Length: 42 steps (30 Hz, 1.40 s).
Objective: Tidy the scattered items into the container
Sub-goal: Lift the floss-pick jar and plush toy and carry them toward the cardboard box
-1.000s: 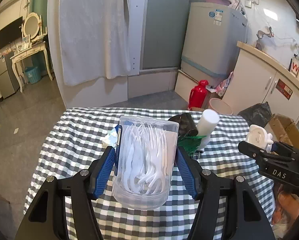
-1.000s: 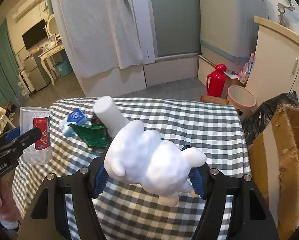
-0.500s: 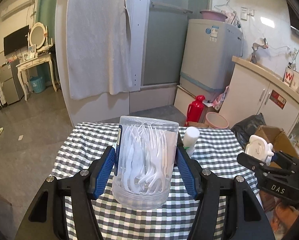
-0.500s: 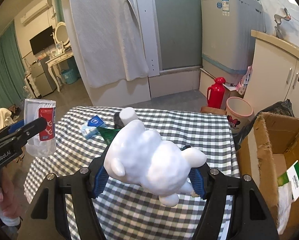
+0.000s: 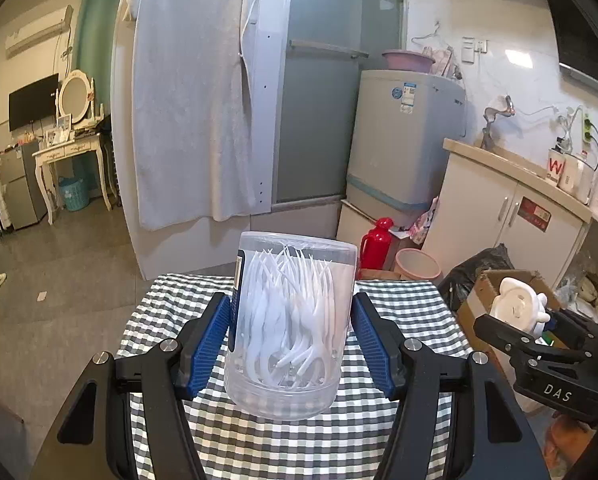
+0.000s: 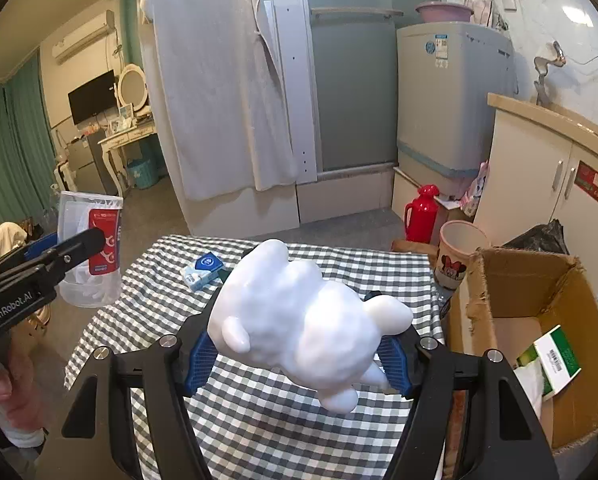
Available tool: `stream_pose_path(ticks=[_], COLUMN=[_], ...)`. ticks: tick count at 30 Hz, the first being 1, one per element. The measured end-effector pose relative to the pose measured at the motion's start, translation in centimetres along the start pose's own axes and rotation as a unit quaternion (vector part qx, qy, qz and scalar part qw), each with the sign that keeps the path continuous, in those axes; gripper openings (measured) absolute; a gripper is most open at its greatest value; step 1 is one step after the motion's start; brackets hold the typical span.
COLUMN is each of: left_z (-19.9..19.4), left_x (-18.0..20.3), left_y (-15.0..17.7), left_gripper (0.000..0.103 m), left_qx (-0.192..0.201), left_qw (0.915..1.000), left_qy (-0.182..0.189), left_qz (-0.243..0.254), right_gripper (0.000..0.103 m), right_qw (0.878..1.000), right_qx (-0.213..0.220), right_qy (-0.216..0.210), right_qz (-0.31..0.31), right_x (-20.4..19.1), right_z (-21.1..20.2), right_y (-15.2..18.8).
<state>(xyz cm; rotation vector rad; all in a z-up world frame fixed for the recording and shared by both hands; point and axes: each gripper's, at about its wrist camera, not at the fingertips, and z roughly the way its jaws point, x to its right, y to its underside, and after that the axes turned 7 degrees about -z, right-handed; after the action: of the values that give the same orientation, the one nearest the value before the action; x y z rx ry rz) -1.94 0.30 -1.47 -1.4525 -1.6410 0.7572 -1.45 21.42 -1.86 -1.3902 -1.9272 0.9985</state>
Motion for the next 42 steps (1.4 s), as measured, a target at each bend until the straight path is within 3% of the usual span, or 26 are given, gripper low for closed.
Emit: stream_pose_path(ticks=[18,42], left_z=[-3.4,-2.2], left_x=[2.3,10.6], left_y=[0.0,-0.4], left_gripper=[0.064,0.064], left_qx=[0.020,0.009], left_qw=[0.9996,0.9936], left_qy=[0.013,0.101], left_qz=[0.014,0.049], right_gripper=[0.068,0.068], right_qw=[0.999,0.993], right_qx=[0.033,0.039], right_qy=[0.014,0.100], right_qz=[0.006,0.049], right_x=[0.5,7.6], right_z=[-4.7,-9.2], right_y=[0.5,1.8])
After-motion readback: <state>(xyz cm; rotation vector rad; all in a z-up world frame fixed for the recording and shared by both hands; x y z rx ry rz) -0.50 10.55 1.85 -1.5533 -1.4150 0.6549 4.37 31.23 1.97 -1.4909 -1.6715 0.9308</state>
